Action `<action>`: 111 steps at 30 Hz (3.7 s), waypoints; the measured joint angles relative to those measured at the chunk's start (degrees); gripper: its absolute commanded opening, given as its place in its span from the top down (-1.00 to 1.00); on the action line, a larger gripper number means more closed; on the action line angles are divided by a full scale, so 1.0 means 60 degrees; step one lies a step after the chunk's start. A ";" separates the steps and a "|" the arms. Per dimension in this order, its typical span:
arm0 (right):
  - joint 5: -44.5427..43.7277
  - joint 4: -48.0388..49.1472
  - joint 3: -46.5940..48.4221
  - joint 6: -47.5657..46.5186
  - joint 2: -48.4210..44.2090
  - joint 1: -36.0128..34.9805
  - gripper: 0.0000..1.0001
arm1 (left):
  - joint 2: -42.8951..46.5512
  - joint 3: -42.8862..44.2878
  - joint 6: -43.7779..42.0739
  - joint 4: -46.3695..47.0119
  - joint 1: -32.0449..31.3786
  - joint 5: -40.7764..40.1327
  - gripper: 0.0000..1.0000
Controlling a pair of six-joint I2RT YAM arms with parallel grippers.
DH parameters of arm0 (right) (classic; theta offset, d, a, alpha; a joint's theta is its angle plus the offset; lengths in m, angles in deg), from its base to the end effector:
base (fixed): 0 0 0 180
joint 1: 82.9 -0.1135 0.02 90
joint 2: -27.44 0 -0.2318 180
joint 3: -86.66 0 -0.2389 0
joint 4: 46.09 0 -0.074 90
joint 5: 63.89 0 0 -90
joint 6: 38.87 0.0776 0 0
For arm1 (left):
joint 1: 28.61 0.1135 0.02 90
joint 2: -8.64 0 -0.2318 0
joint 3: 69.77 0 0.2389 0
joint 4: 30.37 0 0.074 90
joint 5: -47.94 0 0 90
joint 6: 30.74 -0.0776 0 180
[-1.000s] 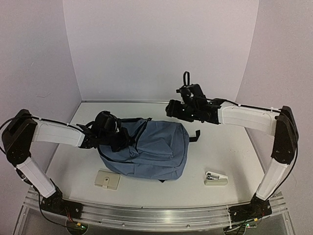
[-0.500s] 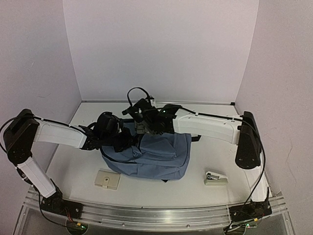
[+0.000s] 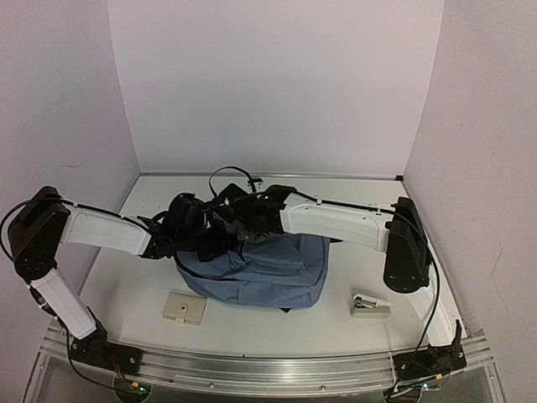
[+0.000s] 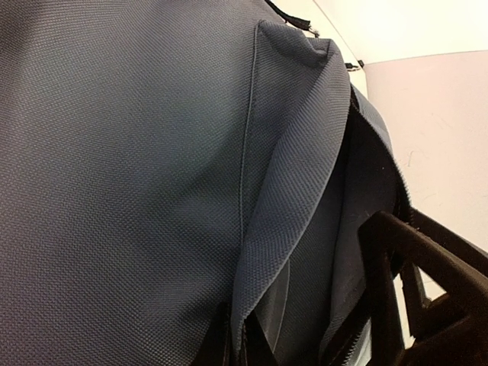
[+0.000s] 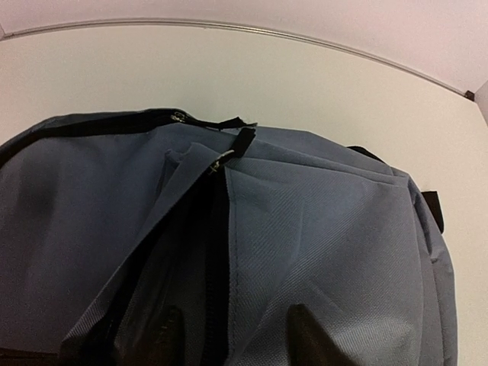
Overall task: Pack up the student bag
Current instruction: Unzip the student bag at the center of the board, then pick up the personal item from the center of the board.
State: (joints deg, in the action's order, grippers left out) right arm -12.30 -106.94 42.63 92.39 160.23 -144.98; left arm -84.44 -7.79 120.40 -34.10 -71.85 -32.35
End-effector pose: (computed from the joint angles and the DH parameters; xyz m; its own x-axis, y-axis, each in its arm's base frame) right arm 0.2711 0.4087 0.1829 -0.6514 -0.1257 -0.7482 -0.1426 0.9889 -0.0420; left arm 0.2537 -0.2565 0.1356 -0.8805 -0.3570 -0.3118 0.0102 0.6435 -0.7654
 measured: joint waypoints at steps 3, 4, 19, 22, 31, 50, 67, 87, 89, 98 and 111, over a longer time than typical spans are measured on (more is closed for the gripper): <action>-0.0038 -0.0040 0.0000 0.0114 0.0000 0.0000 0.98 | 0.0000 0.0000 0.0054 -0.0006 -0.0023 -0.0069 0.99; -0.0055 -0.0047 0.0000 0.0153 0.0000 0.0000 1.00 | 0.0000 0.0000 0.0060 -0.0010 -0.0033 -0.0091 1.00; 0.0173 0.0020 -0.0934 0.0329 -0.1356 0.0039 1.00 | 0.0000 0.0000 0.0062 -0.0067 -0.0199 -0.0441 1.00; 0.0374 0.0082 -0.1024 0.0265 -0.1483 0.0067 1.00 | 0.0000 0.0004 0.0056 -0.0086 -0.0215 -0.0456 0.99; 0.1316 0.0918 -0.2085 -0.0051 -0.2259 0.0440 1.00 | 0.0323 0.0168 -0.0832 -0.0968 -0.0197 -0.0756 -0.37; 0.1983 0.2113 -0.3025 -0.0616 -0.2725 0.1104 1.00 | 0.5374 -0.0664 -0.0694 -0.8151 -0.0179 -0.1746 -0.87; 0.2308 0.2510 -0.3370 -0.0793 -0.2945 0.1202 1.00 | 0.3692 -0.2758 0.0583 -0.6967 -0.0179 -0.1191 -0.91; 0.2368 0.2568 -0.3391 -0.0911 -0.2973 0.1366 1.00 | 0.0598 -0.0328 -0.0181 -0.5621 -0.3296 0.0036 -0.90; 0.2350 0.2564 -0.3391 -0.0921 -0.2973 0.1405 1.00 | 0.0319 0.0046 -0.0414 -0.5937 -0.3582 -0.0084 -0.93; 0.2342 0.2568 -0.3391 -0.0991 -0.2973 0.1486 1.00 | 0.0780 0.0664 -0.1479 -0.7591 -0.3765 -0.0995 -0.99; 0.2367 0.2575 -0.3391 -0.0995 -0.2973 0.1486 1.00 | -0.0129 0.1881 -0.3805 -0.8370 -0.2896 -0.2081 -0.99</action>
State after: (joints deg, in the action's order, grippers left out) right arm 1.90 -91.49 22.29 86.41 142.39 -136.07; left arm -85.21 3.50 97.57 -84.32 -89.23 -44.83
